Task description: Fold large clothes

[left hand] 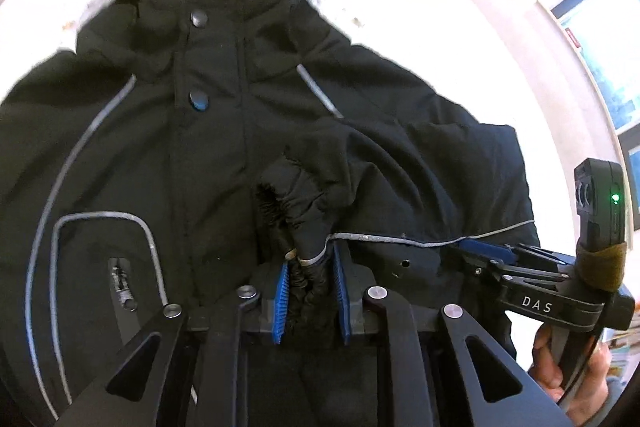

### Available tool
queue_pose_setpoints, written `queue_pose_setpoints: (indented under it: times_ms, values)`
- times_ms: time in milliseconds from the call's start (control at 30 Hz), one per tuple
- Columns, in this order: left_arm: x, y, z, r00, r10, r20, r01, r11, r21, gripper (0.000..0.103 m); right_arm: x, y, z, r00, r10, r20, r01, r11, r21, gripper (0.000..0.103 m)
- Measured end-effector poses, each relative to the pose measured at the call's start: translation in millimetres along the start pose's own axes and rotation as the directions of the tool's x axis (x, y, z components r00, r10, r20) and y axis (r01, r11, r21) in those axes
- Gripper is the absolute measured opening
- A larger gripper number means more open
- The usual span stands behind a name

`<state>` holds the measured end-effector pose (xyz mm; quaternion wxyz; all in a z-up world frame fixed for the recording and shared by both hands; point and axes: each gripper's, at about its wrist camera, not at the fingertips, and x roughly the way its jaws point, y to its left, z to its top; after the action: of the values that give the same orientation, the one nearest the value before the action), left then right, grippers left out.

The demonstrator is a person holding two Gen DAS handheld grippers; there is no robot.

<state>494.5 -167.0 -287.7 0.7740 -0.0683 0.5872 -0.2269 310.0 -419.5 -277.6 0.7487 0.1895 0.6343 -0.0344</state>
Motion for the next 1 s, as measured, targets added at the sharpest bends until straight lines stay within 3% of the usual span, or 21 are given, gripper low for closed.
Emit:
queue_pose_setpoints:
  times_ms: [267, 367, 467, 600, 667, 700, 767, 833, 867, 933, 967, 1000]
  values:
    - [-84.2, 8.5, 2.9, 0.984, 0.023, 0.174, -0.019, 1.000, -0.023, 0.019, -37.8, 33.7, -6.1, 0.995, 0.073, 0.072, -0.073, 0.997, -0.004, 0.050]
    - [-116.7, 31.7, 1.1, 0.970, 0.079, 0.229, -0.066, 0.996, -0.064, 0.019, -57.3, 42.3, -2.5, 0.993, 0.041, 0.113, -0.037, 0.999, -0.040, 0.054]
    - [-143.5, 65.6, -5.6, 0.946, 0.181, 0.270, -0.153, 0.981, -0.123, 0.019, -64.9, 49.5, 1.8, 0.990, 0.057, 0.132, -0.050, 0.997, -0.055, 0.054]
    - [-152.2, 122.2, -19.2, 0.927, 0.291, 0.236, -0.229, 0.939, -0.255, 0.019, -53.6, 62.4, 3.8, 0.992, 0.062, 0.108, -0.055, 0.996, -0.065, 0.054]
    - [-144.3, 144.7, -28.7, 0.919, 0.344, 0.194, -0.278, 0.913, -0.299, 0.019, -41.0, 68.4, 4.4, 0.995, 0.051, 0.091, -0.044, 0.996, -0.076, 0.054]
    - [-134.0, 157.1, -34.2, 0.923, 0.354, 0.152, -0.295, 0.903, -0.313, 0.020, -35.3, 71.2, 4.8, 0.995, 0.048, 0.084, -0.041, 0.996, -0.081, 0.054]
    - [-104.5, 174.4, -43.2, 0.929, 0.368, 0.031, -0.342, 0.889, -0.304, 0.028, -17.1, 76.8, 5.0, 0.998, 0.015, 0.057, -0.010, 0.996, -0.086, 0.054]
    - [-87.2, 181.8, -49.2, 0.922, 0.386, -0.026, -0.377, 0.880, -0.288, 0.035, 9.9, 83.4, 6.4, 0.997, -0.077, 0.007, 0.077, 0.992, -0.099, 0.054]
    - [-87.9, 180.2, -51.4, 0.921, 0.390, -0.015, -0.378, 0.881, -0.284, 0.036, 19.8, 85.3, 6.7, 0.994, -0.106, -0.012, 0.105, 0.988, -0.111, 0.054]
    - [-98.5, 177.0, -52.2, 0.905, 0.425, 0.012, -0.405, 0.871, -0.278, 0.051, 33.4, 94.5, 8.3, 0.985, -0.169, -0.016, 0.165, 0.973, -0.160, 0.060]
    - [-105.6, 176.7, -53.2, 0.886, 0.462, 0.023, -0.438, 0.853, -0.283, 0.063, 34.3, 99.0, 9.5, 0.983, -0.184, -0.007, 0.180, 0.968, -0.173, 0.064]
    - [-116.1, 175.9, -53.8, 0.869, 0.494, 0.043, -0.461, 0.837, -0.296, 0.067, 35.9, 102.3, 10.9, 0.981, -0.194, -0.010, 0.189, 0.965, -0.182, 0.064]
